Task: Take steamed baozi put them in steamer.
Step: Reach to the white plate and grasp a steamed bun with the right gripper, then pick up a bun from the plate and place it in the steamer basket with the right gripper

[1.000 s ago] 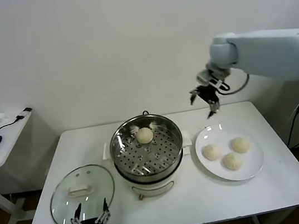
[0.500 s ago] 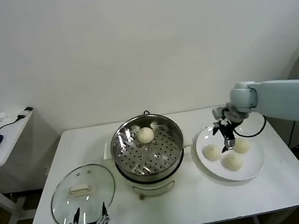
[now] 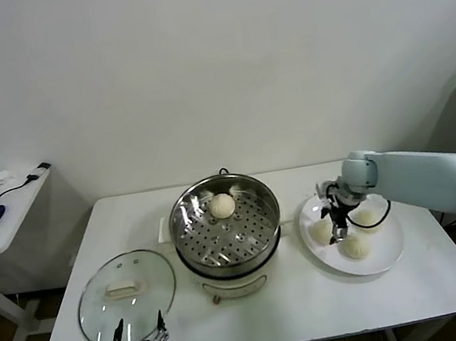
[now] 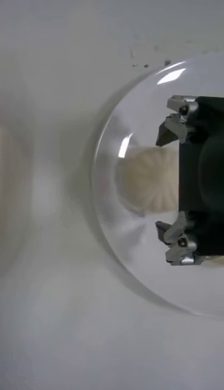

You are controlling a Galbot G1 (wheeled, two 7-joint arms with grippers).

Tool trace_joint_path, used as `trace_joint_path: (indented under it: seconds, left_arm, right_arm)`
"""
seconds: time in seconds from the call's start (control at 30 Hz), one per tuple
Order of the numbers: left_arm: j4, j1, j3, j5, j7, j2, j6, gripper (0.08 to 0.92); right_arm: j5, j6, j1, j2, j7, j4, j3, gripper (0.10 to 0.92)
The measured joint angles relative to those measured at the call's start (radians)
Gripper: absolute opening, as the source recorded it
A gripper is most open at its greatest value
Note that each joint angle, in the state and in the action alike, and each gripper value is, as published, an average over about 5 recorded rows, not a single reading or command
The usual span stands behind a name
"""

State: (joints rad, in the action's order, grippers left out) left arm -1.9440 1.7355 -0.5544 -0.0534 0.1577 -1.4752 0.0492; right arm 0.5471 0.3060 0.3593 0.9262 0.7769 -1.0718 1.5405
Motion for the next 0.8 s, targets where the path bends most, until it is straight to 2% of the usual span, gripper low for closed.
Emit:
trace_joint_path:
  seconds: [0.27,0.57,0.8]
  left_arm:
    - [-0.007,0.004,0.001,0.003,0.002,0.003,-0.003,0.823]
    - [-0.016,0.011,0.008,0.008,0.008,0.001,-0.003,0.823]
    - [-0.016,0.01,0.018,0.015,0.014,0.002,-0.003,0.823]
  right_arm:
    - [-0.004,0.005,-0.013,-0.001,0.002,0.004,-0.024,0.685]
    - [0.042,-0.02,0.115,-0.022,0.059,-0.046,0.023,0.679]
    - [0.179,-0.03,0.372,-0.005,0.13,-0.119,0.123,0.679]
